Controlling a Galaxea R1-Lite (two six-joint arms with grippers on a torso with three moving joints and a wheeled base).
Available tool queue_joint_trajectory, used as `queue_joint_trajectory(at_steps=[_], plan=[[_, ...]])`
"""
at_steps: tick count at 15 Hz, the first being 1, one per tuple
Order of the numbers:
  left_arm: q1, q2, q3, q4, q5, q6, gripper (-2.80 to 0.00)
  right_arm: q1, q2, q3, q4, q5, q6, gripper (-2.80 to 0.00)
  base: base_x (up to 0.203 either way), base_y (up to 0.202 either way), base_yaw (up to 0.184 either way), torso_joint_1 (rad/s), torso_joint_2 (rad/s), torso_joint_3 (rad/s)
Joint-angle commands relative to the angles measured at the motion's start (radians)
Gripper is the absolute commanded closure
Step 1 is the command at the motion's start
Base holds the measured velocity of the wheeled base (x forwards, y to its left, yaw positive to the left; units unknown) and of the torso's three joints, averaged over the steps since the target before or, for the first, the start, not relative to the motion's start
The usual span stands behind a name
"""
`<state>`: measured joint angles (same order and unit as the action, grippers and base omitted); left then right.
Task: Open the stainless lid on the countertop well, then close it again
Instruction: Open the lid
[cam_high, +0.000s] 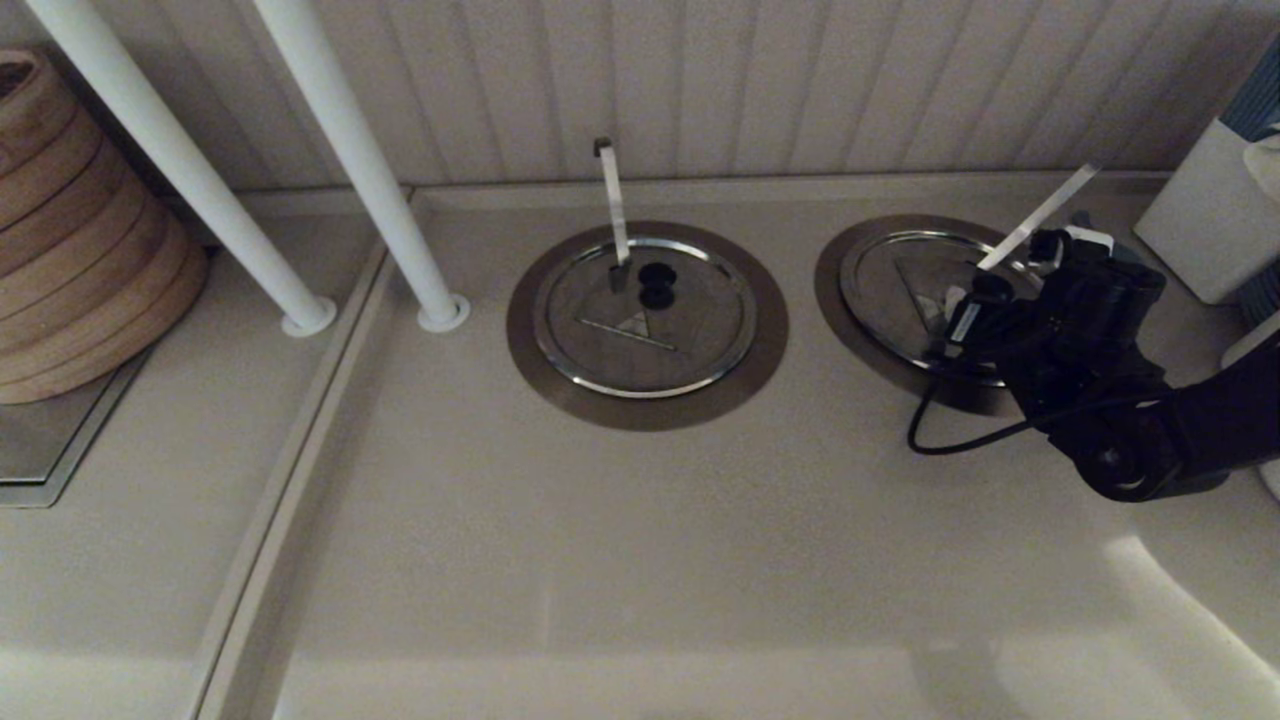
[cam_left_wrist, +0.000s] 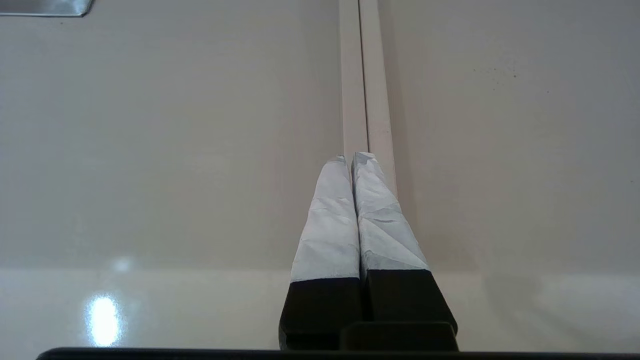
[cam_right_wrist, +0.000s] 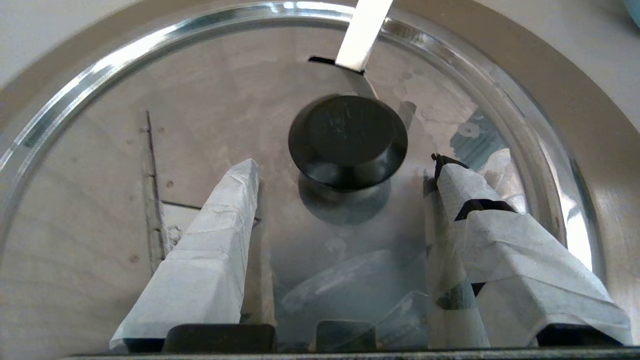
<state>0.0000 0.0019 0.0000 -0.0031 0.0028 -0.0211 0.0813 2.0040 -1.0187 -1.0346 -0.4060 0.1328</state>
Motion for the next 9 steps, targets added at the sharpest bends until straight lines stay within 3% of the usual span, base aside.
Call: queue_joint_trajectory(at_steps=[1, 9], plan=[[0.0, 0.0, 0.0, -0.001, 0.0, 0.0, 0.0, 0.002, 0.004, -0.001, -0.005, -0.002, 0.002, -2.8, 0.0, 0.0, 0.0, 0.0, 0.0, 0.0], [0.0, 0.0, 0.0, 0.0, 0.0, 0.0, 0.0, 0.028, -0.007, -0.001, -0.028, -0.002, 0.001, -2.8, 0.0, 0.0, 0.0, 0.0, 0.0, 0.0]])
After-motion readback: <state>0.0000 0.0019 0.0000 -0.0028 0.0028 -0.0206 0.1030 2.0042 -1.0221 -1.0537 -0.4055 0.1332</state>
